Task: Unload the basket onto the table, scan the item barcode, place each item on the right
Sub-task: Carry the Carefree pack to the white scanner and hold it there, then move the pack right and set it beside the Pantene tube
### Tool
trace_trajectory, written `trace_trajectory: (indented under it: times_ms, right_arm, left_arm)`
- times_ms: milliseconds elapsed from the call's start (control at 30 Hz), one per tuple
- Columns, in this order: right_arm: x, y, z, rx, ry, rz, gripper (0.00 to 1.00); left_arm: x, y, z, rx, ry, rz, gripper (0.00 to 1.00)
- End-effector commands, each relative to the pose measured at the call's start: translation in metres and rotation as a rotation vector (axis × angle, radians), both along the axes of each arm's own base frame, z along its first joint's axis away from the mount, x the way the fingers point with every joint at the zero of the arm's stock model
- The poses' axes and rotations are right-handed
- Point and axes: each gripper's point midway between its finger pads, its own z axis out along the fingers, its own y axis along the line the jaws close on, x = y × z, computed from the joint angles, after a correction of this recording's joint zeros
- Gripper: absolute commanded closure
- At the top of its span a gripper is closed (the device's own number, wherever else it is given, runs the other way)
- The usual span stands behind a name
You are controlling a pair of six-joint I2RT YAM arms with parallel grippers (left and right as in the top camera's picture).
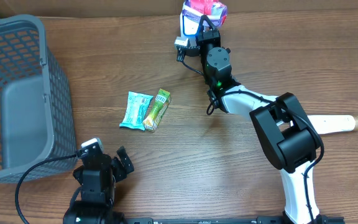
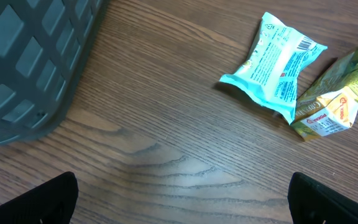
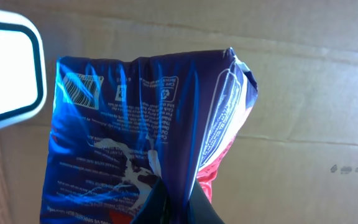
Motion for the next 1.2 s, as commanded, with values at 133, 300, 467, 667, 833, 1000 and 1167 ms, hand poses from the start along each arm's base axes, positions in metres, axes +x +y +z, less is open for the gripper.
trace_trajectory:
  times_ms: [133,300,467,667,833,1000,1167]
  right_arm:
    - [-0.039,0.006,0.106,0.196,-0.028,-0.034,0.96]
    - [-0.085,0.005,0.142,0.359,0.116,-0.033,0.96]
    - [-0.145,0.002,0.159,0.861,0.379,0.045,0.96]
    - [-0.178,-0.052,0.133,1.651,0.642,-0.198,0.96]
    - [-0.183,-0.145,0.078,2.097,0.518,-0.701,0.96]
    - [-0.191,-0.239,0.052,2.252,0.310,-0.999,0.96]
    - [-0.201,-0.317,0.015,2.389,0.084,-1.197,0.96]
  left_arm:
    - [0.001,0.002,0.003,-0.004,-0.020,0.019,0.00]
    - [0.001,0.002,0.003,-0.004,-0.020,0.019,0.00]
    - [0.001,0.002,0.003,-0.004,-0.020,0.019,0.00]
    - [0.001,0.002,0.003,-0.004,-0.020,0.019,0.00]
    - [0.001,0.002,0.003,-0.004,-0.020,0.020,0.00]
    - [0.001,0.002,0.003,-0.004,-0.020,0.019,0.00]
    - [0.001,0.002,0.003,-0.004,-0.020,0.019,0.00]
